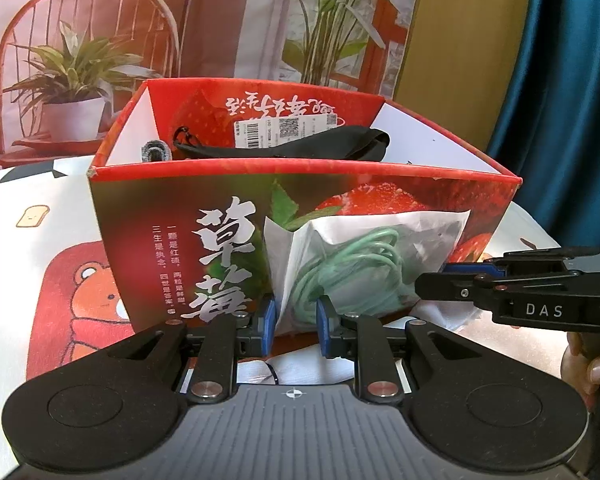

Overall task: Organize soft objects
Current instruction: 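Lift the white cable bag with both grippers up over the red box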

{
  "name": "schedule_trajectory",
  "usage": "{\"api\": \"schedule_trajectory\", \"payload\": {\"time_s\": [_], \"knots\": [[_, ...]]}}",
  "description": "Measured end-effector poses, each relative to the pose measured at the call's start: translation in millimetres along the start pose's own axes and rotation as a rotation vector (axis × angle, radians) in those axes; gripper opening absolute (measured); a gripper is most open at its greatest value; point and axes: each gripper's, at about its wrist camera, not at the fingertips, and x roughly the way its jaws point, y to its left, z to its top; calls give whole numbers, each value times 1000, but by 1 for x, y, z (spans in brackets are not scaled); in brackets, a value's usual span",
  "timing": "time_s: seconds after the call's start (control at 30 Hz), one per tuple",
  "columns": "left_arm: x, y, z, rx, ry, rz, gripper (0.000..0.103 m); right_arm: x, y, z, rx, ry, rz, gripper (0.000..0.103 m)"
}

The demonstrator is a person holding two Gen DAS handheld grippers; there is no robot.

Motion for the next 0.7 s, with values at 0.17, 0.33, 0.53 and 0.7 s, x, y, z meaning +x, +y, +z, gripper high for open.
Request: {"api": "schedule_trajectory", "payload": {"time_s": [0.17,0.33,0.53,0.7], "knots": [[-12,1,1,-18,-25,-6,23,-5,3,-1,-11,-3,11,11],[-37,-3,7,-34,-83,-22,23,-26,7,6,-28,-61,17,11],[-75,-14,21,-35,-201,-24,23,-59,14,24,-63,-173,37,11],[-93,-19,41,-30,-265,-10,23,-70,18,46,-78,-218,49,11]]}}
